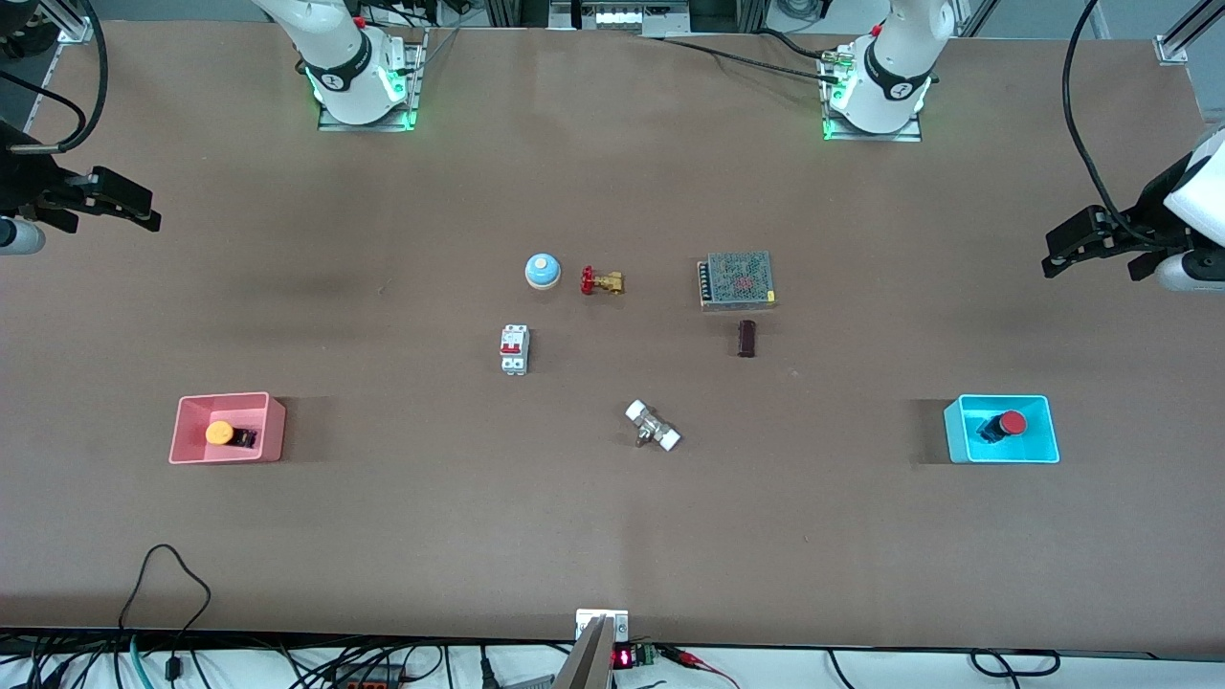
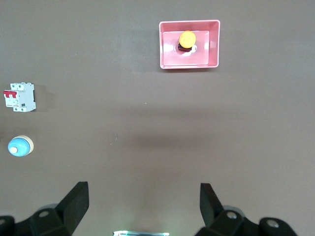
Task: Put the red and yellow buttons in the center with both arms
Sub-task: 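Move the right gripper to the pink tray while the left gripper reaches the cyan tray, then grasp the yellow button with the right gripper while the left gripper grasps the red button, then lift the yellow button with the right gripper while the left gripper lifts the red button, then lower the yellow button with the right gripper while the left gripper lowers the red button, then open both grippers to release the yellow and red buttons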
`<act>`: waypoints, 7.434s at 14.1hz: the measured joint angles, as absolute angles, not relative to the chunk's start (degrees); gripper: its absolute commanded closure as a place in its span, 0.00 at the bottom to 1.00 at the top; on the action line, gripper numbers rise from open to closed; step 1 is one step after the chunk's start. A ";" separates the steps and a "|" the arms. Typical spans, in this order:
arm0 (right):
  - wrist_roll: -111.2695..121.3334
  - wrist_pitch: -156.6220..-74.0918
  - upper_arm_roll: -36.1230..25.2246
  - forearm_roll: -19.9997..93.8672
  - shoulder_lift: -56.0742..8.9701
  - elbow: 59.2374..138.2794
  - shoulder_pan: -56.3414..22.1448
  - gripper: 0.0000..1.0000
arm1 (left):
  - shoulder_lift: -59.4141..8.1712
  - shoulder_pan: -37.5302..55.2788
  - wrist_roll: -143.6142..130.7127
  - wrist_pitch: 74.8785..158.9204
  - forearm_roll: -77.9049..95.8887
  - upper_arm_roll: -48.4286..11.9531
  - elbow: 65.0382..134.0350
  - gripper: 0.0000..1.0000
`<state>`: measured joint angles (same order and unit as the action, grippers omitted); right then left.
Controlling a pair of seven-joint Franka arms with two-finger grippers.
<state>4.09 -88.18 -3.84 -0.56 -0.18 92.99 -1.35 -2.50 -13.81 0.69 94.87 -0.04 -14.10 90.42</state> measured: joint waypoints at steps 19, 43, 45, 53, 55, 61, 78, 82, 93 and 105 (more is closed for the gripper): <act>5.30 -114.19 -3.73 -2.27 -25.94 91.17 1.97 0.00 | -17.60 -18.69 1.48 112.98 -3.62 -13.35 92.93 0.00; 10.87 -131.02 -3.78 -2.37 -40.90 87.21 3.58 0.41 | -38.01 -21.72 1.63 126.31 -10.82 -13.32 93.07 0.62; 10.92 -131.03 -3.77 -2.37 -40.90 87.20 3.58 0.55 | -38.02 -21.72 1.62 126.31 -10.82 -13.34 93.07 0.70; 13.66 -131.03 -3.76 -3.86 -40.92 87.11 3.57 0.88 | -33.92 -21.35 1.58 122.85 -10.83 -14.25 91.74 0.72; 14.98 -130.58 -3.76 -4.48 -40.83 86.64 3.58 0.88 | -30.92 -20.09 1.28 119.50 -10.84 -14.43 91.63 0.72; 17.26 -114.16 -3.62 -4.49 -36.04 79.70 3.51 0.89 | -27.86 -16.70 -10.19 113.90 -10.83 -19.42 91.76 0.72; -11.58 -114.56 -1.93 1.54 -43.67 75.27 -19.20 0.94 | -31.89 -2.44 -39.99 127.57 -10.83 -23.56 102.30 0.71; -17.53 -116.02 -1.93 1.54 -44.13 77.45 -22.21 0.93 | -32.80 -1.29 -40.53 128.81 -10.83 -23.56 103.54 0.59; -18.50 -119.07 -2.07 1.54 -42.72 80.83 -23.12 0.00 | -27.77 -4.28 -38.89 127.71 -10.89 -23.31 101.58 0.00; -18.18 -101.70 -3.79 1.68 -22.20 79.18 -15.81 0.00 | -12.83 -14.56 -23.97 114.89 -10.75 -23.29 98.89 0.00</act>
<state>-18.18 -101.70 -3.79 1.68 -22.20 79.18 -15.81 -12.83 -14.56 -23.97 114.89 -10.75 -23.29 98.89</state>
